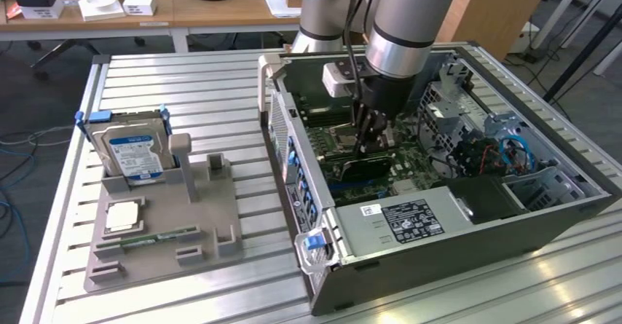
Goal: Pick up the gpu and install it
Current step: 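Press down on the gpu until it lock into place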
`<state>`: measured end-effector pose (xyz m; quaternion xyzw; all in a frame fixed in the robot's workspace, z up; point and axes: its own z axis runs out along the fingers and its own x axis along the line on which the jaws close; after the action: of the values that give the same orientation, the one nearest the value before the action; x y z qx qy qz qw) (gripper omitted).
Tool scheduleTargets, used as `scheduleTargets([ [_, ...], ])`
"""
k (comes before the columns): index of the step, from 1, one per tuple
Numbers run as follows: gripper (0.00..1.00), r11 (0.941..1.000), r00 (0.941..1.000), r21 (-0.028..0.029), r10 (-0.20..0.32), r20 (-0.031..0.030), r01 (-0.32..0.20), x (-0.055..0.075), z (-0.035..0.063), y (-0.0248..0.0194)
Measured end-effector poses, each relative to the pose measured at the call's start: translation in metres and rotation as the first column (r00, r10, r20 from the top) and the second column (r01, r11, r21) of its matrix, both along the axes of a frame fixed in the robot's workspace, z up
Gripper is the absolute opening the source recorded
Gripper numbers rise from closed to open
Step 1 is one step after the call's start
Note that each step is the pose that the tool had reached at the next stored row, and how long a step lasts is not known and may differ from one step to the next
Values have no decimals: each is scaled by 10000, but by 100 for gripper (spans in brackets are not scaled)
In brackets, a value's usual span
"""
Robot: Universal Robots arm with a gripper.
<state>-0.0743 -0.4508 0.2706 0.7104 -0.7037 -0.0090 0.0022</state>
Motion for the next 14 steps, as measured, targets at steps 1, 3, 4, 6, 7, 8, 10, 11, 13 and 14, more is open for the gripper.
scheduleTargets([
  [1, 10, 10000, 10000, 0, -1, 0, 1, 0, 0, 0],
  [3, 10, 10000, 10000, 1, -1, 1, 1, 0, -2, 1],
  [4, 10, 10000, 10000, 6, -1, 3, 1, 0, -10, 1],
  [6, 10, 10000, 10000, 1, -1, 1, 1, -1, -19, 0],
  [7, 10, 10000, 10000, 1, -1, 0, 1, 0, -19, 0],
  [8, 10, 10000, 10000, 2, -1, 1, 1, 0, -20, 1],
  [10, 10, 10000, 10000, 2, -1, 1, 1, 0, -20, 1],
  [11, 10, 10000, 10000, 2, -2, 1, 2, 0, -20, 1],
  [13, 10, 10000, 10000, 5, -1, 2, 1, 0, -27, 1],
  [14, 10, 10000, 10000, 3, -1, 2, 1, 0, -26, 1],
])
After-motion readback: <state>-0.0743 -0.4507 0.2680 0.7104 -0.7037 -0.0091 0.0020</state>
